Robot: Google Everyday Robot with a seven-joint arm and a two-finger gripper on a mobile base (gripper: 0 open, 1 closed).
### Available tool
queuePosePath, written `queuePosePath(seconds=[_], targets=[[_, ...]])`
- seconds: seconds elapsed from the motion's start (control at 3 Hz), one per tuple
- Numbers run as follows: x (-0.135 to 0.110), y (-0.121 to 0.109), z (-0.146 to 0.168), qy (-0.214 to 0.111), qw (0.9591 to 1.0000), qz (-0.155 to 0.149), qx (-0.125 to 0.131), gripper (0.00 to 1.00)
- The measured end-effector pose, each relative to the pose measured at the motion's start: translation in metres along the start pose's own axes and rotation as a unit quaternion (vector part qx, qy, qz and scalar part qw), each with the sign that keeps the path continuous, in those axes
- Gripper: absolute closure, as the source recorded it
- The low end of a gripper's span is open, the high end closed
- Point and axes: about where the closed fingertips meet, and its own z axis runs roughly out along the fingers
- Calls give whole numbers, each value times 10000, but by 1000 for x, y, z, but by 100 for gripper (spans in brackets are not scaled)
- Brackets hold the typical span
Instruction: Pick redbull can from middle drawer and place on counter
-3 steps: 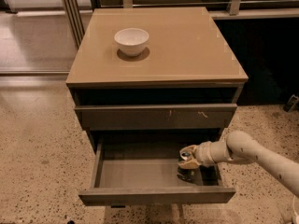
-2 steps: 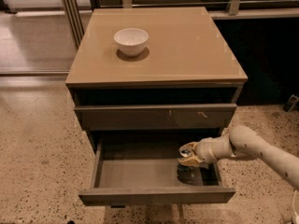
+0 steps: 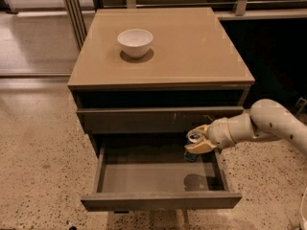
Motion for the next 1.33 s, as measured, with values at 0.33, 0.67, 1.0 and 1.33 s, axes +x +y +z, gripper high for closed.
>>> queuePosePath(seconds=[0.33, 0.67, 1.0, 1.33], targets=[[0, 0, 0, -1, 10000, 2, -4, 100], [-20, 7, -17, -4, 9999, -95, -50, 100], [-64, 18, -50, -29, 9998, -158, -82, 100], [-125, 30, -95, 0, 9994, -322, -80, 100]])
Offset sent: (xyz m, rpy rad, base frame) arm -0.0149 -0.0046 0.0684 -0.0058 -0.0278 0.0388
